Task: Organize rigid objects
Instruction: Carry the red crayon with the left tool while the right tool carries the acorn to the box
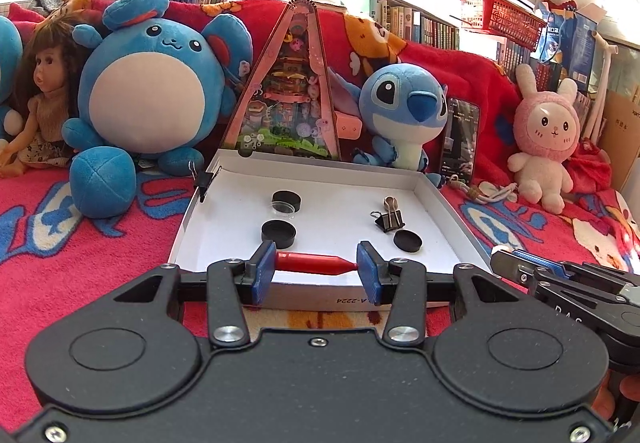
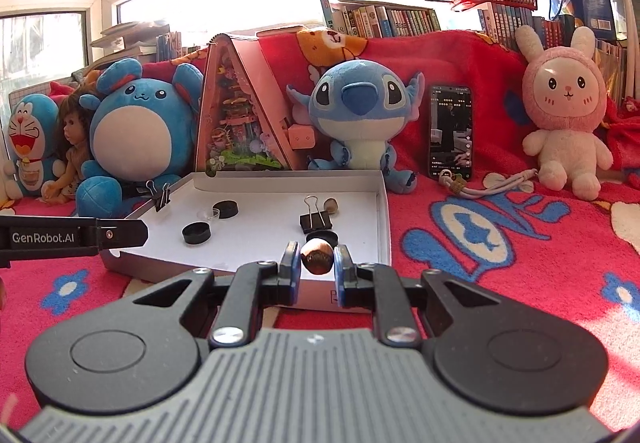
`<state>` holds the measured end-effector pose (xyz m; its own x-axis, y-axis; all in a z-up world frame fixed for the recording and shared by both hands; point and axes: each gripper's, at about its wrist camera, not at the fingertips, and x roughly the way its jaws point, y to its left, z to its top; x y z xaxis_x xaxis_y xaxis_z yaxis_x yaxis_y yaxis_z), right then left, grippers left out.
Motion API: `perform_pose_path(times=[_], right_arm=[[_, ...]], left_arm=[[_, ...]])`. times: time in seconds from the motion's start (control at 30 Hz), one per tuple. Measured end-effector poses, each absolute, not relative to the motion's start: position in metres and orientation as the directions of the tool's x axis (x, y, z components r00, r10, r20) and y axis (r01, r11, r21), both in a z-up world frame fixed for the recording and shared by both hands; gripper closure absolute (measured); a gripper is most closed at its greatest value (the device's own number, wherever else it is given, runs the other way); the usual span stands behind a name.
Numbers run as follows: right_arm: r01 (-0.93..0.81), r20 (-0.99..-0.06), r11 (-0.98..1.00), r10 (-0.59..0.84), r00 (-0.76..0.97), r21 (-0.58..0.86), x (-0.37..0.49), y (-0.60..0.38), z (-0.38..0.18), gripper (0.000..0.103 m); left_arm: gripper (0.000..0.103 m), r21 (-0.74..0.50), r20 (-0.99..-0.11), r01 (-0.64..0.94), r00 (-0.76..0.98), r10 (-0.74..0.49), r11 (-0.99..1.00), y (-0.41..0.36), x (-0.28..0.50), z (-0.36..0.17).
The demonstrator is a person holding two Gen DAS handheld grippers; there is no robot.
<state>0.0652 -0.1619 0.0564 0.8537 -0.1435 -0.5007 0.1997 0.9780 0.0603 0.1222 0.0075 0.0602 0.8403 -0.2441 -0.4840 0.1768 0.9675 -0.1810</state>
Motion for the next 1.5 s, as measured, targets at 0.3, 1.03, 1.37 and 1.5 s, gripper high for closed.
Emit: perform_pose_path(times=[0.3, 1.03, 1.37, 1.5], right_arm=[[0.218, -0.512, 0.973, -0.153, 0.845, 0.07, 0.088, -0.17, 0.051, 0.081], [0.237, -0.565, 0.966, -0.138, 0.813, 0.105, 0.119, -0.178, 0.027, 0.081], [0.229, -0.58, 0.969, -0.132, 0.804, 0.097, 0.125, -0.178, 0.023, 0.081], [0.225, -0.593, 0.97, -0.128, 0.795, 0.092, 0.133, -0.177, 0.02, 0.081]], left_arm=[[0.061, -0.193, -0.489, 0.187, 0.833, -0.26, 0.963, 0.008, 0.15, 0.052], [0.061, -0.22, -0.547, 0.157, 0.797, -0.255, 0.963, 0.007, 0.185, 0.023], [0.061, -0.236, -0.567, 0.146, 0.782, -0.259, 0.961, 0.007, 0.194, 0.016], [0.061, -0.231, -0.574, 0.139, 0.78, -0.25, 0.963, 0.007, 0.199, 0.013]])
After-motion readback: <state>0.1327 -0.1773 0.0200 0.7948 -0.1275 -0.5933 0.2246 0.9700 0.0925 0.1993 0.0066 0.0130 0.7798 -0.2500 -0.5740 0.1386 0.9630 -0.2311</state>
